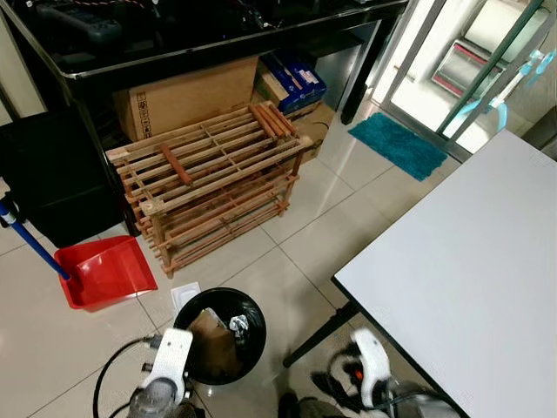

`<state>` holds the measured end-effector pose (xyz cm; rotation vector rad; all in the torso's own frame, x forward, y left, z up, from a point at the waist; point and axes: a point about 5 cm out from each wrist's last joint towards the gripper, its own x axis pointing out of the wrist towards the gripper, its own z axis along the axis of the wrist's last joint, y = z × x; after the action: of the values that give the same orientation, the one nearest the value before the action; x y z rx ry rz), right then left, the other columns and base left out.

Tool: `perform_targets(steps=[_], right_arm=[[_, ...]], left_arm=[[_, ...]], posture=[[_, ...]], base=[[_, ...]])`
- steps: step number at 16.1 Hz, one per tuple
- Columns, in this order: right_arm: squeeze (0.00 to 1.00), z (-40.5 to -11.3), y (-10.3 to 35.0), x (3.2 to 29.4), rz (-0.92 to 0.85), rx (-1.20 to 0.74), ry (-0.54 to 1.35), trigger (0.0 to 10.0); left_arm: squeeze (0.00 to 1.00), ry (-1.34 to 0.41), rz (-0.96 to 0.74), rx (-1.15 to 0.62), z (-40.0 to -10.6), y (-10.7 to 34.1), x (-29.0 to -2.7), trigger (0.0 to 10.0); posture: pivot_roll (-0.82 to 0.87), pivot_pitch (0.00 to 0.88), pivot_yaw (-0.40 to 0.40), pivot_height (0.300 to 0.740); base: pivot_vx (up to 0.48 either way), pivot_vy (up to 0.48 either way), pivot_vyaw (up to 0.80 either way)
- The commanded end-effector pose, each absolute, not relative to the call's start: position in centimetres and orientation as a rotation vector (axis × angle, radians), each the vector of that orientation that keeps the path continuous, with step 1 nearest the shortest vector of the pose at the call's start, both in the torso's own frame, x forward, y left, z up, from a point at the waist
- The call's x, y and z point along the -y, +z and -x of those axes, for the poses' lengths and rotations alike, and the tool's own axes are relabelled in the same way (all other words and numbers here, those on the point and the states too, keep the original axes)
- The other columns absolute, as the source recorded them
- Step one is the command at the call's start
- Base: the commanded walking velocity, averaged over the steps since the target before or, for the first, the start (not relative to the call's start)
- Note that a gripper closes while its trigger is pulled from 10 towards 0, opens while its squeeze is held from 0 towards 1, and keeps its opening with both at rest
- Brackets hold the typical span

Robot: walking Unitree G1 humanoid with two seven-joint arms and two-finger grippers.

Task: Picking trash to rubbish bin

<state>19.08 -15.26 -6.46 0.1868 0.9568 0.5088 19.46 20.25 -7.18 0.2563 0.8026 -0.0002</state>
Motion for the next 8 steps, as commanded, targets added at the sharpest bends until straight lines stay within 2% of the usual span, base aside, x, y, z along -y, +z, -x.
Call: perform_targets(steps=[1, 4, 8], right_arm=[[0.0, -18.0, -7.3, 16.6, -0.14, -1.017, 0.454, 10.0], [0.0, -16.6, -8.6, 17.8, 0.009, -1.119, 0.365, 10.0], [0.0, -17.2, -8.7, 18.9, 0.109, -1.094, 0.2, 10.0]], left_arm=[[0.0, 0.008, -0.25, -0.832, -18.6, -7.7, -20.0, 10.0], [0.0, 0.011, -0.254, -0.84, -18.6, -7.7, -19.9, 10.0], [0.0, 0.011, -0.27, -0.843, -19.1, -7.5, -20.0, 10.0]], posture=[[-0.08, 0.106, -0.146, 0.74], [-0.07, 0.096, -0.144, 0.74], [-0.06, 0.079, -0.136, 0.74]], base=[[0.0, 0.0, 0.0], [0.0, 0.0, 0.0], [0.0, 0.0, 0.0]])
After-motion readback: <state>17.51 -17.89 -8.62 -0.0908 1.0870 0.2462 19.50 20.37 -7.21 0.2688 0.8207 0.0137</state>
